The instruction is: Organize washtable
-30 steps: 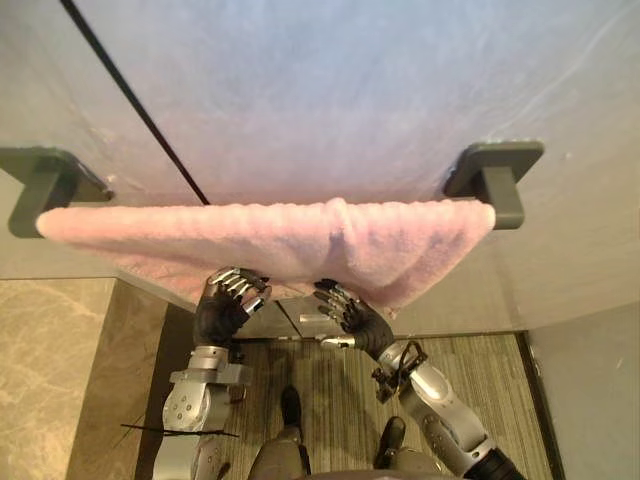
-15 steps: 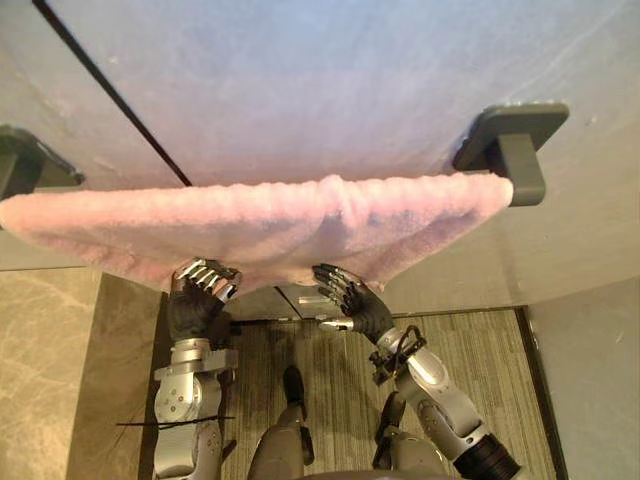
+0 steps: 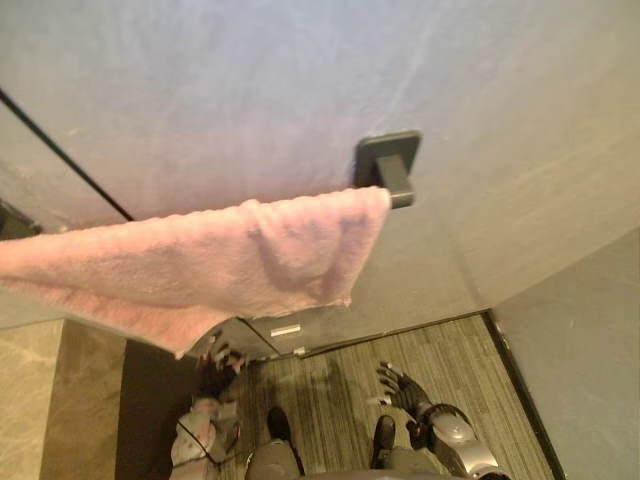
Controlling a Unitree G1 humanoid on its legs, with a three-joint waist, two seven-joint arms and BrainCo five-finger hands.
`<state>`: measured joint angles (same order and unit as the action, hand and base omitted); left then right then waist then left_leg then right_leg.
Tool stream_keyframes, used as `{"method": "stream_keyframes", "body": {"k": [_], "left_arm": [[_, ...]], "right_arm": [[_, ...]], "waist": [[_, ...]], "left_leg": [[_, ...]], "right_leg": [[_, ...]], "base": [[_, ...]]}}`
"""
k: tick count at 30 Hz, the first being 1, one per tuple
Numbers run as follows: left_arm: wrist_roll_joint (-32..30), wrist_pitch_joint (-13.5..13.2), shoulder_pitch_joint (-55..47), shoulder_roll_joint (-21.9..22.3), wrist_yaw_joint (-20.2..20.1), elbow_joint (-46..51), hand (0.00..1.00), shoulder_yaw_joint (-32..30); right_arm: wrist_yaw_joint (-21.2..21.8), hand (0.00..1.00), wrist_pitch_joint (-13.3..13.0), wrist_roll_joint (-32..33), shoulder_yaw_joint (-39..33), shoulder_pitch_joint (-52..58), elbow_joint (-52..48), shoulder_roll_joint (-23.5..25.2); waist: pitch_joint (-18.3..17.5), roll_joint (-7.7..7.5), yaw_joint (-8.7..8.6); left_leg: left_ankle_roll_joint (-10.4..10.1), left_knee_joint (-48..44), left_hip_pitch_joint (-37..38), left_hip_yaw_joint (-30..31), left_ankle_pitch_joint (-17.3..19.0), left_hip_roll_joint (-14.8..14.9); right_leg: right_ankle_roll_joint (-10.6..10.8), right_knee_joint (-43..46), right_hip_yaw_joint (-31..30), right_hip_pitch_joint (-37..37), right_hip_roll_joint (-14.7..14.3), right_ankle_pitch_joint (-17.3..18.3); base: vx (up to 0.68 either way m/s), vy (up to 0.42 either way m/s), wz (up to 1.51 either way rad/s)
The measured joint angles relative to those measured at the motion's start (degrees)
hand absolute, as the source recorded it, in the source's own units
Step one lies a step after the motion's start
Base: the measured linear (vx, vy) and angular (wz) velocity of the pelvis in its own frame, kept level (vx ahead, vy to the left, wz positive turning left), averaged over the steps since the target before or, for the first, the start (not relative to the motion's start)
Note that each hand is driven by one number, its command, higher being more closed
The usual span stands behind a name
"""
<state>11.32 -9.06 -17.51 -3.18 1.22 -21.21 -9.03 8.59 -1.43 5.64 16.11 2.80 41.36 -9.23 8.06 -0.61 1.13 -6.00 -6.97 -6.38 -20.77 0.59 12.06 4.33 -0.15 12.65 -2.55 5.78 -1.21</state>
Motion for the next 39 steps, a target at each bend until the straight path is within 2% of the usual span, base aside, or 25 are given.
{"method": "stream_keyframes", "body": {"k": [6, 8, 9, 10, 11, 13, 14, 15, 16, 17, 18, 19, 20, 21, 22, 25, 28, 30, 31, 33, 34, 35, 37, 38, 39], "left_arm": [[-4.5, 1.9, -1.1, 2.7, 0.0, -9.9, 0.00, -0.1], [-5.0, 2.1, -0.6, 2.6, 0.2, -10.8, 0.00, 0.1], [-5.3, 2.1, 0.1, 1.9, 0.5, -11.2, 0.00, 1.1], [-5.6, 2.2, 1.4, 1.7, 0.5, -12.0, 0.00, 0.8], [-5.6, 2.3, 1.3, 1.8, 0.7, -12.2, 0.00, 0.3], [-6.2, 2.3, 0.0, 3.3, 1.2, -13.6, 0.00, 0.1], [-6.4, 2.3, -0.1, 3.9, 1.2, -13.8, 0.00, 0.1], [-6.8, 2.4, 0.3, 4.7, 1.4, -14.3, 0.00, -0.1], [-7.6, 2.1, 0.8, 4.0, 1.6, -14.9, 0.00, -0.5], [-7.7, 2.1, 1.2, 3.4, 1.8, -15.8, 0.00, -1.5], [-8.4, 2.2, 1.7, 3.8, 1.9, -17.1, 0.00, -1.8], [-8.9, 2.3, 1.6, 4.2, 2.2, -17.9, 0.00, -1.8], [-9.4, 2.4, 2.0, 4.8, 2.6, -19.8, 0.00, -1.6], [-9.8, 2.6, 2.6, 4.7, 2.7, -20.8, 0.00, -0.8], [-9.8, 2.6, 2.9, 4.5, 2.7, -21.1, 0.00, 0.3], [-10.0, 2.6, 3.5, 4.5, 2.5, -21.9, 0.00, 4.6], [-11.3, 2.2, 5.6, 2.6, 2.5, -22.3, 0.00, 7.2], [-12.1, 2.1, 6.4, 0.5, 2.7, -24.6, 0.00, 7.2], [-12.2, 2.2, 6.9, -0.3, 2.7, -25.9, 0.00, 7.0], [-12.2, 2.3, 6.7, 0.1, 3.2, -26.5, 0.00, 5.6], [-12.2, 2.3, 6.7, 0.4, 3.5, -26.6, 0.00, 5.3], [-12.2, 2.3, 6.5, 0.7, 3.7, -26.8, 0.00, 4.0], [-12.2, 2.4, 6.4, 0.8, 3.8, -26.7, 0.00, 2.6], [-12.2, 2.5, 6.5, 0.7, 3.7, -26.6, 0.00, 1.4], [-12.2, 2.8, 6.7, 0.7, 3.7, -26.9, 0.00, 0.4]], "right_arm": [[-3.5, 0.00, 0.1, -10.4, -7.0, 1.2, 9.9, -0.8], [-4.6, 0.00, -0.2, -12.1, -9.4, 0.3, 12.6, -1.3], [-5.1, 0.00, -0.3, -13.1, -12.2, 0.3, 14.4, -1.3], [-5.6, 0.00, -0.3, -13.6, -15.9, 0.1, 17.0, -0.5], [-6.1, 0.00, -0.1, -13.7, -17.3, 0.3, 17.4, -0.2], [-7.3, 0.00, 0.3, -14.2, -22.0, 3.7, 17.2, -0.7], [-7.4, 0.00, 0.4, -14.2, -23.5, 4.9, 16.8, -1.1], [-7.6, 0.00, 0.6, -12.7, -26.5, 5.6, 16.0, -1.3], [-7.4, 0.00, 0.8, -11.2, -27.8, 6.6, 16.5, 0.4], [-7.3, 0.00, 0.8, -10.4, -28.2, 6.7, 17.0, 1.5], [-7.4, 0.00, 0.7, -9.5, -30.1, 7.0, 16.4, 2.4], [-7.5, 0.00, 0.8, -8.8, -31.1, 6.6, 16.5, 2.8], [-7.4, 0.00, 1.0, -7.2, -33.4, 5.9, 16.4, 2.9], [-7.5, 0.00, 1.1, -6.4, -34.4, 5.2, 16.6, 3.6], [-7.5, 0.00, 1.3, -5.8, -34.2, 5.2, 16.5, 4.1], [-7.7, 0.00, 1.4, -5.8, -34.0, 5.2, 14.3, 4.2], [-7.7, 0.00, 1.2, -6.2, -31.6, 4.9, 13.1, 5.0], [-7.6, 0.00, 0.5, -6.2, -29.5, 5.1, 12.8, 5.2], [-7.6, 0.00, 0.2, -6.2, -29.4, 5.3, 12.4, 5.6], [-7.3, 0.00, 0.2, -6.2, -29.5, 5.5, 10.9, 5.1], [-7.1, 0.00, 0.1, -6.1, -29.5, 5.9, 10.1, 4.9], [-7.1, 0.00, 0.1, -6.1, -29.5, 7.1, 9.6, 5.4], [-7.1, 0.00, 0.1, -6.0, -29.8, 9.0, 9.3, 6.4], [-7.1, 0.00, 0.1, -5.9, -29.8, 9.2, 9.4, 6.8], [-7.0, 0.00, 0.0, -5.8, -30.0, 9.4, 9.4, 6.9]], "waist": [[-1.5, 2.42, -0.30], [-1.8, 3.04, -0.18], [-2.3, 3.04, -0.54], [-2.2, 2.38, -0.02], [-2.3, 2.63, -0.11], [-2.6, 3.44, -0.25], [-2.9, 4.35, -0.28], [-3.3, 5.72, -0.74], [-4.8, 0.86, -2.15], [-5.3, 1.25, -2.51], [-4.8, 2.57, -2.00], [-5.0, 3.78, -1.77], [-5.3, 5.11, -2.43], [-4.9, 3.75, -3.71], [-4.6, 2.93, -3.10], [-3.4, 3.28, -3.39], [-1.1, 0.71, -3.13], [-0.3, -0.46, -3.29], [0.4, -1.66, -3.31], [0.8, -0.28, -3.07], [0.9, 0.12, -3.14], [0.7, -0.23, -3.29], [0.1, -1.31, -2.87], [-0.4, -3.16, -2.92], [-0.2, -2.90, -3.34]], "left_leg": [[-0.4, -1.7, -2.7, 4.0, -0.5, 1.2], [0.5, -0.8, -4.5, 5.2, -3.4, 0.8], [0.6, 3.1, -4.9, 6.6, -7.5, -0.1], [2.8, -6.6, -6.8, 2.4, -0.3, 1.7], [4.3, -15.0, -7.6, -0.1, 3.6, 3.5], [4.9, -33.4, -5.3, -3.7, 6.2, 10.0], [5.2, -35.3, -5.0, -3.6, 5.5, 11.3], [4.3, -33.0, -5.7, -3.8, 4.7, 8.5], [1.8, -21.0, -2.2, 0.4, 4.0, 1.5], [2.3, -22.0, -1.1, 2.0, 6.8, 0.8], [1.4, -33.6, -0.7, 3.9, 9.5, 5.0], [0.2, -33.5, 0.9, 5.2, 8.2, 6.2], [-4.2, -25.2, 4.9, 7.6, 8.6, 4.7], [-4.2, -20.9, 5.6, 8.5, 9.7, 2.6], [-3.1, -18.0, 7.4, 8.7, 11.9, 2.0], [-2.8, -12.2, 9.4, 6.1, 18.0, 0.5], [-2.5, -11.1, 10.2, 4.4, 18.4, -2.8], [0.0, -12.3, 10.6, 2.7, 19.8, -4.5], [0.6, -13.6, 10.4, 1.5, 20.2, -4.9], [1.9, -12.4, 10.0, -1.8, 19.7, -3.6], [2.0, -12.7, 9.4, -2.7, 19.3, -2.9], [2.0, -13.4, 9.3, -3.1, 19.2, -2.5], [2.0, -14.6, 9.1, -4.4, 19.2, -2.1], [1.7, -16.5, 8.4, -5.0, 19.3, -2.1], [1.2, -17.0, 7.7, -4.9, 19.7, -1.9]], "right_leg": [[-1.0, 0.1, 4.6, 0.7, -0.9, 0.7], [-1.8, 1.6, 7.8, 0.2, -0.9, 1.4], [-3.3, 1.8, 10.8, -0.6, 0.1, 1.8], [-3.2, 2.3, 13.6, -0.9, 0.8, 1.6], [-3.3, 3.2, 14.3, -0.3, 1.2, 1.6], [-3.5, 6.5, 16.5, 1.2, 2.4, 1.7], [-3.5, 7.3, 17.2, 1.3, 2.5, 1.8], [-2.2, 8.3, 17.5, 0.9, 3.2, 2.7], [-3.7, 5.6, 15.8, -0.7, 4.3, 3.4], [-3.7, 3.7, 15.8, -0.4, 4.8, 1.7], [-3.4, 3.2, 16.5, -0.6, 2.7, -0.6], [-3.6, 3.3, 16.4, -1.2, 1.6, -1.1], [-3.1, 3.9, 16.6, -3.0, 1.3, -2.0], [-3.0, 3.2, 16.4, -4.0, 2.0, -3.4], [-3.4, 2.8, 16.1, -4.9, 2.8, -5.0], [-3.0, 7.3, 14.9, -9.1, 4.3, -6.0], [-2.4, 9.1, 11.7, -11.3, 7.0, -7.4], [-2.7, 8.7, 9.8, -11.7, 7.5, -8.6], [-2.8, 8.6, 8.9, -11.8, 7.7, -8.3], [-3.5, 12.4, 9.1, -14.9, 7.8, -2.8], [-5.2, 20.7, 9.1, -17.3, 8.4, -1.4], [-5.0, 33.8, 7.7, -18.2, 8.9, 2.1], [-4.1, 46.7, 5.2, -18.2, 9.7, 10.2], [-2.2, 48.4, 4.1, -18.5, 9.9, 10.9], [-1.6, 46.6, 4.2, -18.2, 8.1, 10.8]], "base": [[-0.03, -0.038, 0.27], [-0.11, -0.022, 0.97], [-0.14, 0.002, 1.14], [-0.13, 0.036, 1.06], [-0.05, 0.065, 0.57], [-0.04, 0.136, 0.39], [-0.10, 0.225, 0.50], [-0.10, 0.144, 0.60], [-0.12, 0.095, 0.71], [-0.16, 0.001, 0.46], [-0.16, 0.022, 0.12], [-0.18, 0.157, 0.02], [-0.17, 0.211, 0.17], [-0.25, 0.304, 0.09], [-0.27, 0.292, -0.05], [-0.23, 0.272, -0.18], [-0.29, 0.134, -0.28], [-0.39, 0.057, -0.46], [-0.34, 0.044, -0.46], [-0.32, -0.046, -0.54], [-0.28, -0.112, -0.52], [-0.18, -0.111, -0.31], [-0.08, -0.177, -0.31], [-0.05, -0.186, -0.29], [-0.08, -0.100, -0.49]]}}
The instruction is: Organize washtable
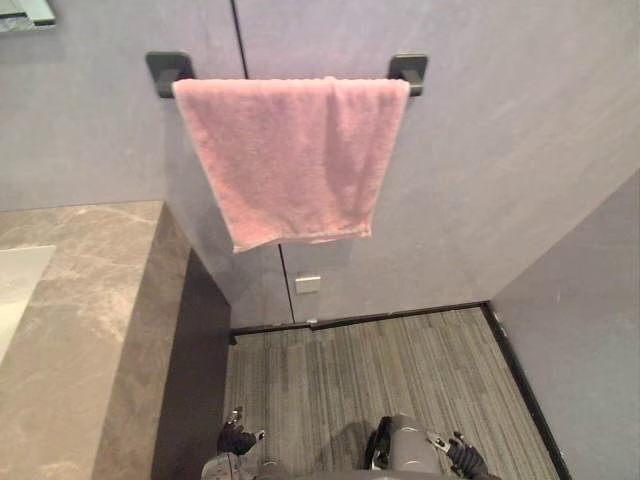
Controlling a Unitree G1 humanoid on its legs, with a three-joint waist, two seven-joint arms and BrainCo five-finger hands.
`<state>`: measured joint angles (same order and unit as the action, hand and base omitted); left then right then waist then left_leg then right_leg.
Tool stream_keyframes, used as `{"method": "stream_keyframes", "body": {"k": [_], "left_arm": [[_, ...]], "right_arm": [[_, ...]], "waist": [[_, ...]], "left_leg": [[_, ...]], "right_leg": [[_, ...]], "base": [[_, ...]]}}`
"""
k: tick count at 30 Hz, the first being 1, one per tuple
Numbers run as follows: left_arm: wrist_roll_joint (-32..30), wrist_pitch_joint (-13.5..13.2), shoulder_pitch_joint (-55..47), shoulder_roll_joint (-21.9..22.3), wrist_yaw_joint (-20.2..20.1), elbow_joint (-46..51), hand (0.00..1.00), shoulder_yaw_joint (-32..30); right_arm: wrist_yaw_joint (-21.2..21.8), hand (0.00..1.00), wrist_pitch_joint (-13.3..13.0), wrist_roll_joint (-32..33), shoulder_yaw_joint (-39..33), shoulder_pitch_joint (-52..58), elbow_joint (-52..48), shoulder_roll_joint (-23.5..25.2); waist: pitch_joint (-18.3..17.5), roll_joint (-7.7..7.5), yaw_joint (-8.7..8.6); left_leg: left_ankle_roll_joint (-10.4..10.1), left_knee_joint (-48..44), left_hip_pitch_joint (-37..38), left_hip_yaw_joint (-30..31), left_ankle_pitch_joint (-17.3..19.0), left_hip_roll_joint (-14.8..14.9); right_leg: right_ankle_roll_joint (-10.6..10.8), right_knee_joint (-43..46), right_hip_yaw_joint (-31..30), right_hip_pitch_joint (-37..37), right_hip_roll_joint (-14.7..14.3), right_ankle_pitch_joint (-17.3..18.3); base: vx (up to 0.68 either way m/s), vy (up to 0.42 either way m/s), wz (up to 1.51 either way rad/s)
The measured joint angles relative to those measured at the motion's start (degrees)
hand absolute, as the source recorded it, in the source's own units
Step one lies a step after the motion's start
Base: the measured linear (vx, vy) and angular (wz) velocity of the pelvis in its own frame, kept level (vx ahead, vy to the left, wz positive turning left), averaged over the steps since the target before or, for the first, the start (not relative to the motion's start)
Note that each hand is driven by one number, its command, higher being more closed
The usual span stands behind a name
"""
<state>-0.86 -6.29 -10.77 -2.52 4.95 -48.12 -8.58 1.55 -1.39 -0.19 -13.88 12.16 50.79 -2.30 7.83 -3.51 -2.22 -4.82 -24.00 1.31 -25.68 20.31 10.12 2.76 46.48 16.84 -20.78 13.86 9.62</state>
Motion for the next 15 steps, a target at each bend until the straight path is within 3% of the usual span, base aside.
{"method": "stream_keyframes", "body": {"k": [1, 2, 3, 4, 5, 6, 7, 8, 10, 13, 15], "left_arm": [[0.0, 0.3, -0.2, 1.8, -0.1, -1.0, 0.00, -1.1], [0.1, -0.3, -0.4, 2.0, -0.5, -1.1, 0.00, -2.7], [0.1, -0.3, -0.2, 1.8, -0.6, -1.2, 0.00, -3.5], [0.3, 0.1, 0.8, 0.7, -0.2, -2.1, 0.00, -4.5], [0.3, 0.3, 0.7, 1.0, -0.1, -2.0, 0.00, -4.5], [0.4, 0.2, 0.8, 1.7, 0.0, -1.8, 0.00, -4.5], [0.4, 0.2, 1.0, 1.9, 0.1, -1.6, 0.00, -4.3], [0.6, 0.1, 0.9, 1.9, 0.1, -1.5, 0.00, -3.1], [1.4, 0.0, 1.1, 1.4, 0.4, -1.8, 0.00, -0.4], [3.1, -1.0, 1.3, 1.2, 0.6, -1.6, 0.00, 0.1], [3.8, -1.6, 1.7, 1.2, 1.2, -1.4, 0.00, 0.1]], "right_arm": [[0.0, 0.00, 0.0, -0.1, -0.8, -0.3, 0.6, -0.6], [0.0, 0.00, 0.0, -0.1, -2.1, -1.2, 1.8, -0.8], [-0.1, 0.00, 0.2, -0.1, -2.2, -0.3, 4.7, 0.0], [-0.1, 0.00, 0.6, 0.0, -2.3, -1.3, 6.9, 0.0], [-0.1, 0.00, 0.7, -0.1, -2.0, -2.1, 6.9, -0.6], [-0.2, 0.00, 0.7, -0.3, -1.9, -2.9, 6.9, -1.5], [-0.3, 0.00, 0.6, -0.3, -1.9, -3.9, 7.1, -2.1], [-0.4, 0.00, 0.5, -0.4, -1.4, -6.3, 7.7, -3.3], [-0.6, 0.00, 0.2, -0.4, 2.7, -9.0, 8.0, -3.9], [-0.6, 0.00, -0.2, -0.9, 3.7, -9.4, 8.3, -2.7], [-0.8, 0.00, -0.6, -2.7, 4.5, -10.3, 8.4, -3.3]], "waist": [[-2.3, 2.75, 1.84], [-2.5, 1.92, 2.67], [-2.7, 0.58, 1.69], [-3.3, 0.08, 1.72], [-3.4, 1.22, 1.76], [-4.3, 0.94, 2.67], [-4.6, 1.34, 3.29], [-4.6, 2.75, 3.71], [-4.0, 3.54, 3.36], [-1.5, 4.24, 3.39], [0.0, 4.35, 3.46]], "left_leg": [[0.9, 3.7, -1.6, 1.6, -0.7, -0.5], [1.0, 5.7, -1.8, 1.9, -3.4, -1.3], [1.3, 4.3, -3.0, 2.7, -4.6, -2.2], [2.3, -1.8, -7.5, 4.9, -5.4, -1.6], [3.2, -5.5, -10.7, 6.1, -5.8, -0.4], [3.6, -4.0, -15.1, 8.2, -5.4, -2.2], [5.0, -0.3, -16.0, 9.1, -7.6, -3.2], [4.5, 2.9, -17.5, 9.0, -11.9, -3.5], [3.9, 6.4, -18.6, 11.2, -15.3, -4.3], [2.5, 8.1, -17.8, 15.9, -18.0, -4.1], [0.5, 10.0, -17.5, 16.6, -22.2, -3.7]], "right_leg": [[2.3, -8.7, -3.2, 2.7, -4.4, 2.3], [2.5, -2.0, -6.4, 2.4, -4.4, 4.7], [4.1, 1.0, -9.3, 5.7, -2.9, 7.2], [3.9, -6.4, -11.1, 8.7, -5.4, 8.7], [3.6, -10.2, -11.8, 10.0, -7.0, 8.4], [2.7, -16.2, -14.8, 10.6, -7.7, 8.3], [2.5, -17.8, -16.3, 10.2, -7.9, 8.4], [1.9, -19.4, -16.8, 8.9, -8.6, 8.7], [-0.2, -23.5, -15.3, 9.2, -8.8, 7.7], [-1.3, -27.1, -9.8, 13.7, -9.8, 6.1], [-2.6, -28.0, -6.4, 15.5, -10.7, 4.7]], "base": [[-0.17, -0.058, -0.68], [-0.16, -0.152, -0.34], [-0.09, -0.264, 0.28], [-0.03, -0.272, 0.62], [-0.10, -0.173, 0.28], [-0.14, -0.057, -0.11], [-0.18, -0.010, -0.37], [-0.14, -0.017, -0.23], [-0.13, -0.031, 0.34], [-0.15, -0.072, 0.94], [-0.21, -0.098, 0.96]]}}
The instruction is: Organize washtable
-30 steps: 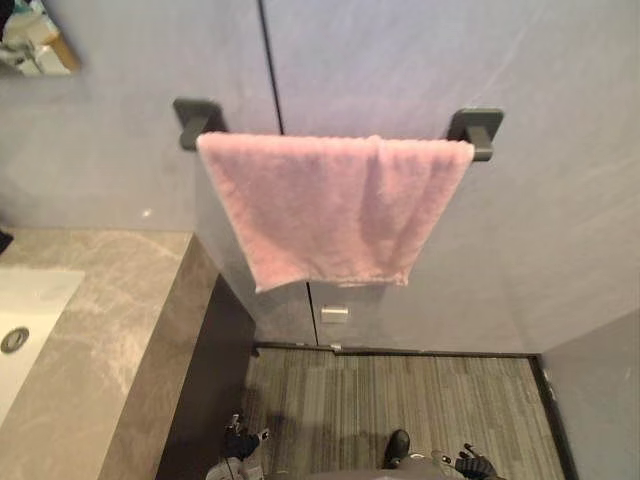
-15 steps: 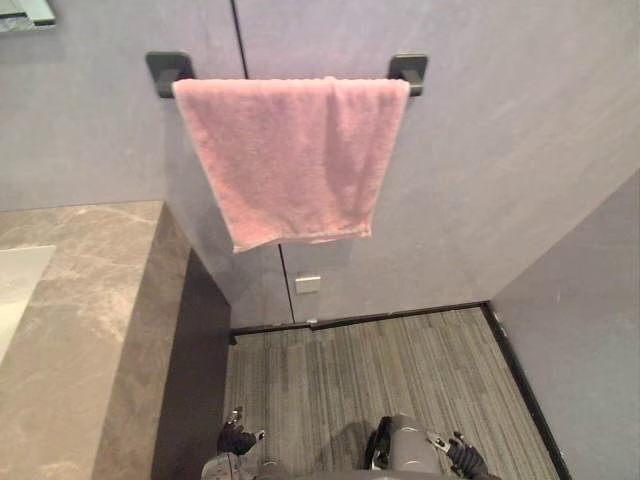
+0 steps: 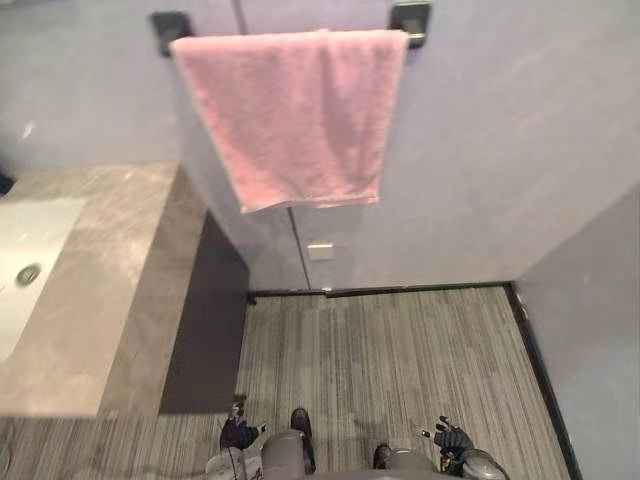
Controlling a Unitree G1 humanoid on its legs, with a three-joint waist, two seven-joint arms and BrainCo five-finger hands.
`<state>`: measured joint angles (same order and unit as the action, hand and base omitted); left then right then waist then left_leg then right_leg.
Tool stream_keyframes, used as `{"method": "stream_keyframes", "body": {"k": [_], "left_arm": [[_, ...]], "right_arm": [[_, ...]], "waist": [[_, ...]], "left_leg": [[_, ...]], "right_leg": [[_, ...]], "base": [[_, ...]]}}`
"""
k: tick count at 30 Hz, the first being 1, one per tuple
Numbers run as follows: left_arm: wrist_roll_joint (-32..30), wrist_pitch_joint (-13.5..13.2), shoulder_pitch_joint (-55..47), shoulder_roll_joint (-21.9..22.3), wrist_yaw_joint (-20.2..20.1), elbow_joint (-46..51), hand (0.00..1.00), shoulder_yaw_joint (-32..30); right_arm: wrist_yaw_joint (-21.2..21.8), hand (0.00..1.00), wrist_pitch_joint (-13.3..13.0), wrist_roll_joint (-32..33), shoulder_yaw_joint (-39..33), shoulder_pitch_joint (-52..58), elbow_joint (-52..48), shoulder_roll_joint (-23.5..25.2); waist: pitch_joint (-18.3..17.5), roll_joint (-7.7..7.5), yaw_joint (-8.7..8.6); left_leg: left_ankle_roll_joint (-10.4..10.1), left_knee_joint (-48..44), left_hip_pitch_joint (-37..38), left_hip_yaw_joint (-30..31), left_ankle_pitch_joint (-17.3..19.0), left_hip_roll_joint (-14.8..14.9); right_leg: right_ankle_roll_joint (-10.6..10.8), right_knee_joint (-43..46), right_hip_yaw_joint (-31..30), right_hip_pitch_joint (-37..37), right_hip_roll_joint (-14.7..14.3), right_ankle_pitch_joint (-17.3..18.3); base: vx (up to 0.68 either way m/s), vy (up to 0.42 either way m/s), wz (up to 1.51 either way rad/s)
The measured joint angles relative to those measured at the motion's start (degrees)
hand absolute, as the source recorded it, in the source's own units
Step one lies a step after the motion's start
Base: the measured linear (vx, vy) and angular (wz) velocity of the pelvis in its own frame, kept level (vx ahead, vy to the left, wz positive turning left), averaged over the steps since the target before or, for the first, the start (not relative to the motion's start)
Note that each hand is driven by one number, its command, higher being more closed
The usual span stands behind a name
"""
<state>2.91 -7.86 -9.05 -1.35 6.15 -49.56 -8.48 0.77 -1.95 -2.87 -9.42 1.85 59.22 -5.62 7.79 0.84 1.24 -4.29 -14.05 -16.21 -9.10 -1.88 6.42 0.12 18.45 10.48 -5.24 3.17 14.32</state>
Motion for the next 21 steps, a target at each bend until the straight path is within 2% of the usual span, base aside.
{"method": "stream_keyframes", "body": {"k": [1, 2, 3, 4, 5, 7, 10, 11, 12, 13, 14, 15, 16, 17, 18, 19, 21], "left_arm": [[0.1, -0.2, 0.0, -0.2, 0.3, -0.4, 0.00, -0.3], [0.2, -0.2, 0.0, -0.2, 0.3, -0.4, 0.00, -0.5], [1.1, -0.3, 0.2, 0.6, 0.1, -0.1, 0.00, -3.2], [1.1, -0.2, 0.1, 1.1, 0.1, -0.5, 0.00, -5.0], [1.1, -0.2, 0.1, 1.3, 0.2, -0.6, 0.00, -5.4], [1.1, 0.1, 0.0, 1.4, 0.0, -1.8, 0.00, -6.9], [1.0, 0.9, 0.0, 1.4, -0.1, -3.0, 0.00, -8.8], [0.8, 1.5, -0.5, 1.9, 0.0, -3.5, 0.00, -9.7], [1.0, 1.8, -0.6, 2.5, 0.1, -3.1, 0.00, -9.8], [0.9, 1.8, -0.8, 2.1, 0.2, -2.7, 0.00, -9.7], [0.9, 1.9, -1.2, 0.7, 0.3, -3.1, 0.00, -10.3], [0.9, 2.7, -0.8, -1.4, 0.4, -5.1, 0.00, -10.5], [0.9, 2.9, -0.9, -0.8, 0.3, -5.3, 0.00, -9.9], [0.8, 2.8, -1.5, 0.1, 0.2, -5.3, 0.00, -9.2], [0.5, 2.5, -1.4, 1.0, 0.2, -5.2, 0.00, -7.7], [0.1, 2.4, -1.4, 1.3, 0.2, -5.0, 0.00, -6.5], [-0.9, 2.2, -1.7, 1.1, 0.3, -4.4, 0.00, -4.5]], "right_arm": [[-0.4, 0.00, -0.1, -0.1, 0.0, -0.3, 0.0, -0.1], [-0.5, 0.00, -0.1, -0.1, -0.1, -0.3, 0.0, -0.2], [-0.6, 0.00, -0.3, -0.5, -0.2, -0.3, -0.7, -0.4], [-0.6, 0.00, 0.0, -1.5, -0.7, 0.8, -0.8, -1.3], [-0.6, 0.00, 0.0, -1.9, -1.3, 1.5, -1.0, -1.5], [-0.4, 0.00, 0.3, -2.5, -3.6, 3.8, -1.0, -1.8], [-0.3, 0.00, 0.6, -3.9, -7.0, 5.3, 0.0, -1.6], [-0.3, 0.00, 1.0, -4.4, -9.4, 5.5, 0.3, -2.5], [-0.4, 0.00, 1.3, -4.5, -10.4, 5.5, 1.0, -2.7], [-0.1, 0.00, 1.3, -4.5, -10.9, 5.5, 1.4, -2.9], [0.5, 0.00, 1.3, -4.5, -10.9, 5.1, 2.6, -2.7], [0.6, 0.00, 0.8, -4.5, -11.5, 5.7, 2.7, -2.0], [0.4, 0.00, 0.9, -4.5, -12.5, 5.4, 2.7, -2.5], [0.2, 0.00, 1.0, -4.5, -12.8, 5.6, 2.8, -3.3], [0.2, 0.00, 0.9, -4.5, -12.9, 5.4, 2.9, -3.7], [0.2, 0.00, 0.9, -4.5, -13.2, 5.3, 3.0, -4.2], [0.2, 0.00, 0.7, -4.4, -13.0, 4.5, 4.7, -3.2]], "waist": [[-0.1, -0.67, -0.06], [-0.1, -0.81, -0.10], [1.4, -0.83, -0.27], [1.5, -1.09, -0.28], [1.5, -1.14, -0.28], [1.3, -0.99, -0.61], [0.9, -1.12, -1.24], [-0.2, 0.09, -2.28], [-0.3, -0.75, -2.68], [-0.4, -0.37, -3.08], [-2.3, -0.73, -3.59], [-1.9, -2.14, -3.34], [-1.8, -0.99, -2.74], [-2.5, -0.17, -3.27], [-3.2, 0.95, -3.77], [-3.5, 1.36, -3.79], [-3.9, 1.83, -3.25]], "left_leg": [[-3.3, 5.4, 1.1, 0.8, -4.6, -0.8], [-3.9, 6.0, 1.1, 0.9, -5.2, -0.8], [0.7, -2.9, 0.2, -3.1, -1.1, 1.7], [3.2, -11.5, 0.6, -4.4, 3.4, 3.7], [3.2, -14.9, 1.3, -4.9, 4.7, 4.7], [3.1, -23.3, 5.9, -5.5, 7.0, 9.9], [3.0, -22.5, 10.8, -5.5, 6.5, 15.6], [5.8, -15.0, 13.6, -6.1, -5.4, 18.2], [4.6, -9.1, 14.1, -7.1, -4.5, 15.4], [4.6, -6.5, 13.9, -7.7, -4.5, 15.0], [3.7, 2.0, 15.2, -6.5, -4.4, 15.6], [1.4, -6.8, 14.7, -9.6, 1.0, 16.3], [0.0, -10.2, 15.0, -9.6, 2.6, 17.9], [-0.3, -10.4, 15.8, -10.6, 2.4, 18.6], [-1.9, -4.6, 17.6, -12.3, 0.5, 18.0], [-3.6, -1.6, 18.4, -12.0, 0.8, 16.2], [-7.9, 4.2, 18.9, -14.3, 5.0, 12.2]], "right_leg": [[-1.2, -1.5, 2.5, -0.1, 0.8, -1.2], [-1.3, -1.7, 2.8, -0.2, 0.8, -1.2], [-2.3, -1.7, 5.6, -0.1, 1.3, -2.0], [-2.5, -1.4, 7.4, 0.2, 2.3, -2.2], [-2.4, -1.4, 8.7, 0.4, 2.9, -2.3], [-2.1, -2.0, 13.1, 0.9, 4.2, -3.5], [-1.3, -1.4, 18.9, 0.4, 6.3, -4.5], [-1.2, 1.3, 23.9, -0.8, 8.4, -4.6], [-1.5, 5.1, 26.6, -2.6, 11.2, -4.4], [-1.7, 7.5, 27.3, -4.9, 11.3, -2.5], [-3.9, -2.5, 28.8, -4.9, 5.1, -4.0], [-4.6, -8.7, 33.2, -1.9, 5.5, -11.0], [-5.4, -8.0, 35.0, -1.8, 5.5, -11.5], [-5.0, -6.8, 37.8, -1.7, 7.6, -11.7], [-4.2, -4.7, 41.2, -1.7, 10.8, -12.1], [-3.5, -3.7, 42.5, -1.7, 12.3, -12.6], [-0.2, -4.5, 47.2, 0.1, 17.0, -16.0]], "base": [[-0.18, -0.054, 0.68], [-0.29, -0.076, 0.81], [-0.27, -0.053, 0.72], [-0.32, -0.053, 0.81], [-0.24, 0.004, 0.76], [-0.19, 0.049, 0.97], [-0.12, 0.168, 1.40], [-0.10, 0.256, 1.89], [-0.12, 0.262, 1.97], [-0.20, 0.082, 1.64], [-0.23, 0.005, 1.74], [-0.30, 0.028, 1.51], [-0.18, 0.217, 1.49], [-0.14, 0.308, 1.50], [-0.06, 0.420, 1.68], [-0.08, 0.447, 1.62], [-0.13, 0.523, 1.33]]}}
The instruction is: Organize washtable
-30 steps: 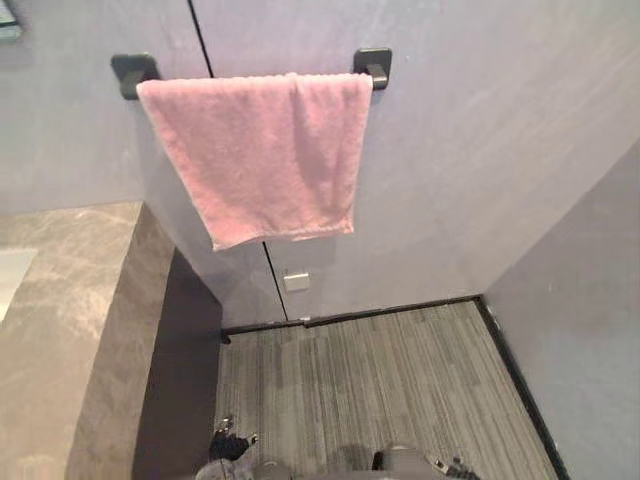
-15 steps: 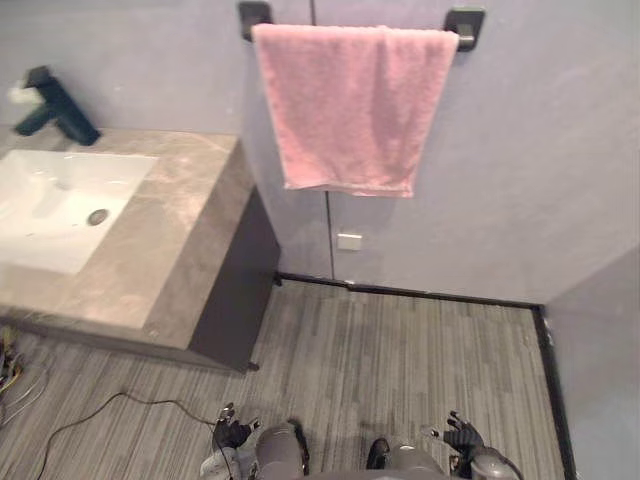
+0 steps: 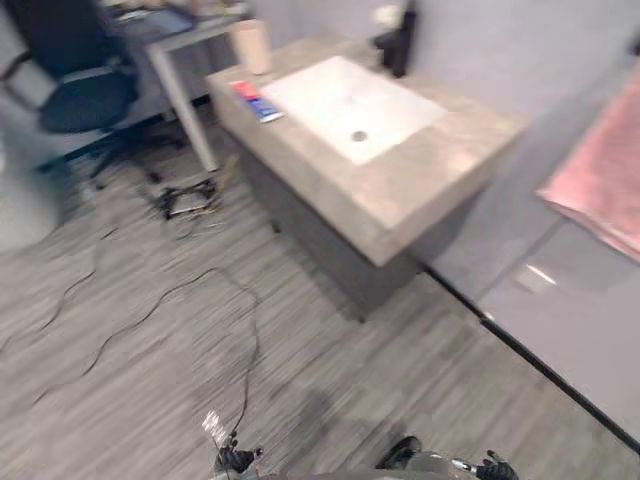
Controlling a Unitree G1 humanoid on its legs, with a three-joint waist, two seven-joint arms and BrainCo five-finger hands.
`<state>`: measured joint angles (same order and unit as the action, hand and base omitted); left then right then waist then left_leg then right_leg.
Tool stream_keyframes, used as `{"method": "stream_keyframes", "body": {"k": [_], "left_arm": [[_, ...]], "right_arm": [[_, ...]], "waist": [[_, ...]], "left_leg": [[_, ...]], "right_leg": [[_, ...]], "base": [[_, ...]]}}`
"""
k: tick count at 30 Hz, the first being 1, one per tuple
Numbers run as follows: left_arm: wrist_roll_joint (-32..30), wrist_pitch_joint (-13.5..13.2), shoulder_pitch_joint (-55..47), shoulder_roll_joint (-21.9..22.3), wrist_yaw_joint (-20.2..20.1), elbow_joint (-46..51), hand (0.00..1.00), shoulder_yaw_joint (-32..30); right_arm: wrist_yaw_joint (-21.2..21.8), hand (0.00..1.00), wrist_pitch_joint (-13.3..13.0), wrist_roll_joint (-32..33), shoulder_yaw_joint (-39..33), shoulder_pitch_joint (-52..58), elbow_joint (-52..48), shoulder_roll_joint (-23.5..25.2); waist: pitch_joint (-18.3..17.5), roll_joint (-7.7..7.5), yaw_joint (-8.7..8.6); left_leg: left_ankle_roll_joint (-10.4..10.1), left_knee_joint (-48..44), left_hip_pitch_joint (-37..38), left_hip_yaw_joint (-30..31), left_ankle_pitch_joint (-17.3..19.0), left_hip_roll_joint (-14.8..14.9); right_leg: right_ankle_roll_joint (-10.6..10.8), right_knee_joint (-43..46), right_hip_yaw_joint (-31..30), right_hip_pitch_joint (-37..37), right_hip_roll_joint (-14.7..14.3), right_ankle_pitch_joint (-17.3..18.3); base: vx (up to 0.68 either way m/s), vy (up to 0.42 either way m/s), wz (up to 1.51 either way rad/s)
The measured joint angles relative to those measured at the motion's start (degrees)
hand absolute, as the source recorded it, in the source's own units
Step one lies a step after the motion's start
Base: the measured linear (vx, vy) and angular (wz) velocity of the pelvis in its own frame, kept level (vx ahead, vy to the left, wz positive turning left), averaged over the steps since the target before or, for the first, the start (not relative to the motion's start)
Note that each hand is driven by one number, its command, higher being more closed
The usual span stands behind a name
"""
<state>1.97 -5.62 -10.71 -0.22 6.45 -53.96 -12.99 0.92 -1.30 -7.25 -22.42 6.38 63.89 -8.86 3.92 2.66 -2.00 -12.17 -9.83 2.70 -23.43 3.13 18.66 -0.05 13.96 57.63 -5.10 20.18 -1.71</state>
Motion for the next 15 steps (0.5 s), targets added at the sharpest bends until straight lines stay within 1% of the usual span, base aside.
{"method": "stream_keyframes", "body": {"k": [1, 2, 3, 4, 5, 6, 7, 8, 9, 10, 11, 12, 13, 14, 15], "left_arm": [[-0.5, 0.0, -0.1, -0.1, 0.0, 0.0, 0.00, 0.2], [-0.7, 0.0, -0.2, -0.6, 0.1, 0.0, 0.00, 0.5], [-1.0, -0.1, -0.2, -1.5, 0.1, 0.1, 0.00, 1.5], [-3.1, -0.4, -0.5, -2.8, 0.1, 0.0, 0.00, 2.9], [-4.1, -0.6, -0.8, -3.3, 0.1, -0.2, 0.00, 3.9], [-5.4, -1.3, -1.2, -3.8, 0.2, -0.3, 0.00, 5.4], [-6.2, -1.8, -1.4, -4.5, 0.2, -0.4, 0.00, 7.1], [-6.8, -2.1, -1.3, -4.9, 0.3, -0.9, 0.00, 7.5], [-7.4, -2.4, -0.5, -5.7, 0.6, -2.1, 0.00, 7.3], [-7.5, -2.3, -0.1, -6.0, 0.7, -3.1, 0.00, 7.3], [-8.3, -2.2, -0.1, -6.7, 1.2, -4.6, 0.00, 7.0], [-9.2, -2.1, -0.6, -6.5, 1.1, -4.6, 0.00, 5.7], [-9.5, -2.0, -0.7, -6.0, 1.1, -4.5, 0.00, 5.5], [-9.5, -1.5, -1.3, -5.0, 1.2, -4.5, 0.00, 4.0], [-9.6, -0.9, -1.3, -5.0, 1.2, -4.6, 0.00, 3.2]], "right_arm": [[-0.2, 0.00, 0.0, 0.0, 0.0, -0.2, 0.0, 0.1], [-0.7, 0.00, 0.1, 0.0, 0.0, -0.4, 0.0, 0.3], [-1.1, 0.00, 0.1, 0.0, 0.1, -0.5, -0.1, 1.2], [-1.5, 0.00, 0.1, 0.6, 0.4, -0.2, -0.2, 1.9], [-1.6, 0.00, 0.0, 0.8, 0.5, 0.1, -0.4, 1.9], [-2.0, 0.00, 0.0, 1.9, 1.5, 0.8, -0.9, 2.0], [-1.9, 0.00, -0.1, 2.8, 2.4, 1.5, -1.7, 2.8], [-1.9, 0.00, -0.2, 3.3, 2.8, 1.8, -2.1, 3.6], [-1.7, 0.00, -0.7, 4.5, 3.4, 2.4, -2.7, 4.7], [-1.7, 0.00, -0.6, 5.0, 3.4, 2.3, -2.7, 5.2], [-1.8, 0.00, -0.6, 6.7, 3.2, 2.5, -2.4, 6.1], [-1.8, 0.00, -1.0, 7.9, 3.2, 3.6, -3.2, 6.2], [-1.8, 0.00, -1.1, 8.4, 3.3, 4.2, -4.7, 6.4], [-1.8, 0.00, -1.1, 8.9, 3.3, 4.8, -6.0, 6.2], [-1.7, 0.00, -0.9, 9.0, 4.2, 4.9, -6.4, 6.3]], "waist": [[0.0, 0.36, 0.00], [0.0, 0.30, 0.02], [0.4, -0.28, 0.69], [0.1, -1.74, 0.37], [0.2, -1.36, -0.07], [0.1, -1.48, -0.20], [0.6, -0.47, -0.68], [0.6, -0.68, -0.69], [1.2, -1.83, -0.66], [1.7, -2.44, -0.48], [2.4, -4.11, -0.40], [3.0, -4.03, -1.43], [3.2, -3.72, -1.98], [3.7, -2.94, -1.68], [3.7, -3.03, -1.57]], "left_leg": [[-0.3, 1.1, 0.1, -0.2, 1.5, -0.9], [0.7, 2.2, 0.1, 0.3, 3.5, -2.4], [1.4, 2.5, -0.3, 1.9, 4.0, -5.3], [2.5, 1.9, -0.4, 4.6, 4.3, -8.0], [3.7, 1.4, -0.4, 6.3, 4.8, -8.9], [5.5, 0.4, -0.4, 9.3, 5.9, -10.2], [6.6, -1.0, -0.6, 12.5, 6.7, -10.7], [7.0, -1.8, -1.3, 14.2, 7.2, -10.8], [8.0, -3.3, -2.1, 17.1, 8.3, -11.2], [8.3, -4.0, -2.3, 18.2, 8.7, -12.2], [8.2, -6.9, -3.3, 19.5, 9.6, -13.3], [10.2, -12.3, -4.4, 16.9, 11.3, -13.7], [10.8, -12.9, -4.2, 17.0, 12.5, -13.6], [10.4, -13.4, -2.9, 18.0, 14.7, -12.6], [9.8, -13.5, -2.2, 18.6, 15.4, -12.0]], "right_leg": [[0.5, -0.1, 1.0, 0.5, 0.7, -0.8], [1.7, 0.3, 2.2, 1.1, 2.2, -1.7], [1.1, 1.2, 1.9, 1.8, 5.7, -3.1], [-0.3, 2.7, -0.9, 3.3, 8.5, -4.3], [-1.1, 3.7, -3.2, 4.0, 9.5, -4.8], [-3.8, 7.2, -12.2, 3.7, 11.0, -6.5], [-4.8, 11.0, -26.1, 1.8, 9.4, -4.7], [-3.8, 12.5, -33.5, 1.1, 6.3, -0.8], [-2.6, 14.9, -45.7, 0.5, -0.9, 7.6], [-5.3, 15.5, -48.5, 1.0, -3.0, 11.4], [-5.7, 16.4, -51.0, 3.1, -2.7, 10.8], [-7.0, 23.7, -52.0, 1.5, -1.7, 9.7], [-7.3, 28.5, -52.8, -0.7, -1.4, 8.3], [-1.1, 33.2, -54.2, -3.5, -2.8, 14.2], [0.6, 32.5, -53.8, -6.2, -7.1, 17.9]], "base": [[-0.13, 0.499, 0.99], [-0.08, 0.380, 0.79], [-0.10, 0.513, 1.05], [-0.06, 0.385, 1.06], [-0.05, 0.429, 1.29], [0.00, 0.284, 1.35], [0.02, 0.235, 1.34], [0.00, 0.114, 1.34], [0.03, 0.006, 1.04], [0.00, 0.027, 1.12], [0.01, 0.089, 1.13], [0.00, 0.163, 1.12], [0.03, 0.082, 0.93], [0.02, -0.043, 0.42], [0.01, -0.127, 0.25]]}}
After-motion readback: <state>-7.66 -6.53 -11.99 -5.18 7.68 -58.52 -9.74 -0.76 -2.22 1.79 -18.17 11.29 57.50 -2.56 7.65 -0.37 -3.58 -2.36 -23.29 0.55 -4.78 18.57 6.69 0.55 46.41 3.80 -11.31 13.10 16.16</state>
